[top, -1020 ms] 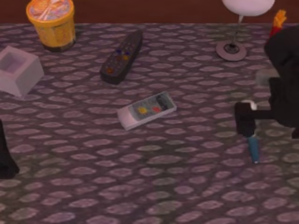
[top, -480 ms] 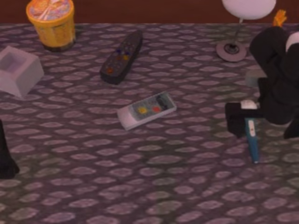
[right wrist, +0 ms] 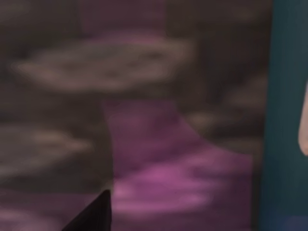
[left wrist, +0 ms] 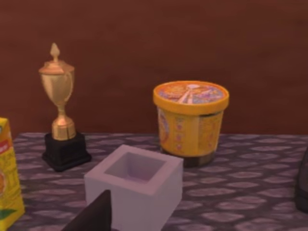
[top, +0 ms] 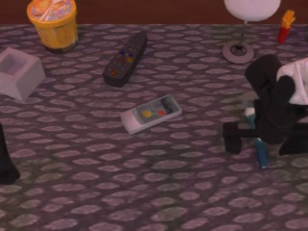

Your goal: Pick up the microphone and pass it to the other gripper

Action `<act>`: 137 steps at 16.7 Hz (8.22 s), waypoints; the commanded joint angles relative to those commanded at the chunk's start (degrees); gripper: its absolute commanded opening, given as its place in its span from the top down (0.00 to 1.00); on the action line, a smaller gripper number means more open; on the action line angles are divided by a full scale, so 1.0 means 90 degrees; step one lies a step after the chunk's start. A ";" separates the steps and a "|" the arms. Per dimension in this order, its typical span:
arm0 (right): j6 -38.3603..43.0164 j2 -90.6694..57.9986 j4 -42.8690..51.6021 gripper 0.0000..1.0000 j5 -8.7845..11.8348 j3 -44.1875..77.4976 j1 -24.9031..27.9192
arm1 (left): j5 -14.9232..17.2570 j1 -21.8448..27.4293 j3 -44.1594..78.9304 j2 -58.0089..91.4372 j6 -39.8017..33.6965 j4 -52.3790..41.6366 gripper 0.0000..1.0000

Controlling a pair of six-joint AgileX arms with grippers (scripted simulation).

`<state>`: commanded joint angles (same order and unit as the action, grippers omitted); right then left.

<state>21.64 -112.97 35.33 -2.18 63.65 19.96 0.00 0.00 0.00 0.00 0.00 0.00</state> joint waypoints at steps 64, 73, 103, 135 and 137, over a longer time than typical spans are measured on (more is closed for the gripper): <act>-0.2254 0.2306 -0.9937 1.00 0.2380 -0.2519 0.0566 | 0.0000 0.0000 0.0000 0.0000 0.0000 0.0000 0.00; -0.2210 0.2307 -1.0446 1.00 0.1205 -0.2494 0.1777 | 0.0000 0.0000 0.0000 0.0000 0.0000 0.0000 0.00; -0.2210 0.2307 -1.0446 1.00 0.1205 -0.2494 0.1777 | 0.4742 0.2014 0.4745 0.7860 0.0682 0.2837 0.00; -0.2210 0.2307 -1.0446 1.00 0.1205 -0.2494 0.1777 | 0.3471 0.3342 0.6409 0.9991 0.0626 0.3352 0.83; -0.2210 0.2307 -1.0446 1.00 0.1205 -0.2494 0.1777 | 0.3471 0.3342 0.6409 0.9991 0.0626 0.3352 0.98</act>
<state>1.75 -92.21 -58.68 8.67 41.21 35.95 31.24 30.07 57.68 89.92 5.63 30.16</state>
